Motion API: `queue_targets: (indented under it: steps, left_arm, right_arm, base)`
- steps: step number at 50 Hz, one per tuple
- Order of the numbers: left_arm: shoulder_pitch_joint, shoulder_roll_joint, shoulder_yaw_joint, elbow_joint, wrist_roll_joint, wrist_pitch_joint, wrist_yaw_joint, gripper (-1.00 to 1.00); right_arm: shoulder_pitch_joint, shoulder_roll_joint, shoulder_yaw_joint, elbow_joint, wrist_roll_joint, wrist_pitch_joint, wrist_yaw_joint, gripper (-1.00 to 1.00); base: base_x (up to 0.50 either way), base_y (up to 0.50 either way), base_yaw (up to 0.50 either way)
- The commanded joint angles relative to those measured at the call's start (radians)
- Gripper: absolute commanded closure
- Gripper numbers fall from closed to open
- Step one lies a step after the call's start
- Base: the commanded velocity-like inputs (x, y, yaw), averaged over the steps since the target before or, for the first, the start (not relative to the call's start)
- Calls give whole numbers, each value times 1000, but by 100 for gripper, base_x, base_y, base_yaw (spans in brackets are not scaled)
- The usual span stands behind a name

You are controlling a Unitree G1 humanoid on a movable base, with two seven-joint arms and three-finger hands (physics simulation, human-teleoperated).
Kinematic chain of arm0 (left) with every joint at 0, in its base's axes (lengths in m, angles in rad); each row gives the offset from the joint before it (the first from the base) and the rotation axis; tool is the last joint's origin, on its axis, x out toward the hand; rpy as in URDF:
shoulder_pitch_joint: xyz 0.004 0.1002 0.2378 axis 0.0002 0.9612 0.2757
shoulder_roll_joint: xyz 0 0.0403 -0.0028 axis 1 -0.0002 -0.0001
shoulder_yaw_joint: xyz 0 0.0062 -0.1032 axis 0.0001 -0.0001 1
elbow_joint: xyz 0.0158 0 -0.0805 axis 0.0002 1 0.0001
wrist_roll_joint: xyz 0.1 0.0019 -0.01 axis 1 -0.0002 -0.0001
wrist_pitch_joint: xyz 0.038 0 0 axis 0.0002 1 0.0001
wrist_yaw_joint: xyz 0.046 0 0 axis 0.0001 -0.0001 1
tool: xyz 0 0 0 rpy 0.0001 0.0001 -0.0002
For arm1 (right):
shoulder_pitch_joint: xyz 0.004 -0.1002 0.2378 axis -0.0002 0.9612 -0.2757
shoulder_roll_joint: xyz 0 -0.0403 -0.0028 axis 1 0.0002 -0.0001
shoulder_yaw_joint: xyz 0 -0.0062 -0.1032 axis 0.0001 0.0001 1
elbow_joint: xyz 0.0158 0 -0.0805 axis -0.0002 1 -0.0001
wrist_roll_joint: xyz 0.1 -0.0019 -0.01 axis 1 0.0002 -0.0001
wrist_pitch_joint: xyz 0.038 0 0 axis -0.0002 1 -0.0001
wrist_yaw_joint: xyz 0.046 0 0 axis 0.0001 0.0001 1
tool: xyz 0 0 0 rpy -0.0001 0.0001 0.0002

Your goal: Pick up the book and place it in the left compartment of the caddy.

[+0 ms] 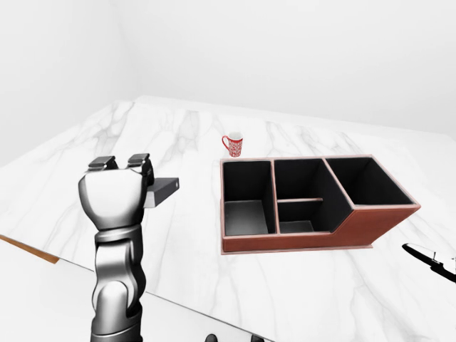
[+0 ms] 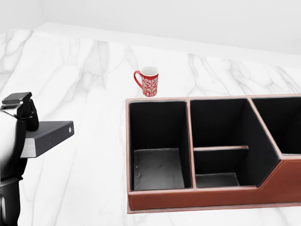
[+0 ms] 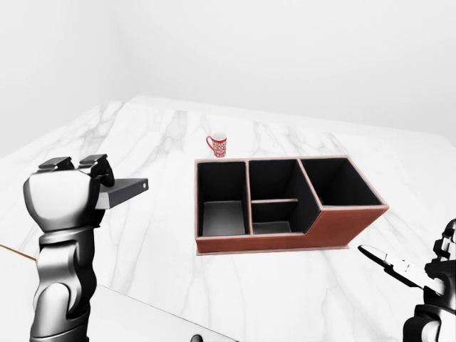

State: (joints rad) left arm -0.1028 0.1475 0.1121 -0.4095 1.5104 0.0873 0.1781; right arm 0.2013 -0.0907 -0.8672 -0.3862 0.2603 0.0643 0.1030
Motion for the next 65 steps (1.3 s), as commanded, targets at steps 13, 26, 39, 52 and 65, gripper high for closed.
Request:
queue_targets:
  steps: [13, 26, 39, 52, 65]
  left_arm:
    - [75, -94, -68, -245, 56, 0, -66, 100]
    - [82, -129, -143, -245, 110, 0, -65, 100]
    - [92, -166, -236, -279, 196, 0, -67, 100]
    - [92, -206, -353, -254, 285, 0, -43, 100]
    - [81, -231, -423, -207, 313, 0, -14, 100]
  right_arm:
    - [2, 2, -3, -13, 1, 9, 5, -100]
    - [-1, 0, 0, -7, -1, 8, 4, -100]
    - [-5, -5, 4, 10, -2, -1, 1, -100]
    - [-5, -6, 6, 14, -2, -2, 2, -100]
    - [1, 0, -1, -18, 1, 21, 9, -100]
  base:
    - [0, 0, 0]
    - [0, 0, 0]
    - [0, 0, 0]
    - [0, 0, 0]
    - [0, 0, 0]
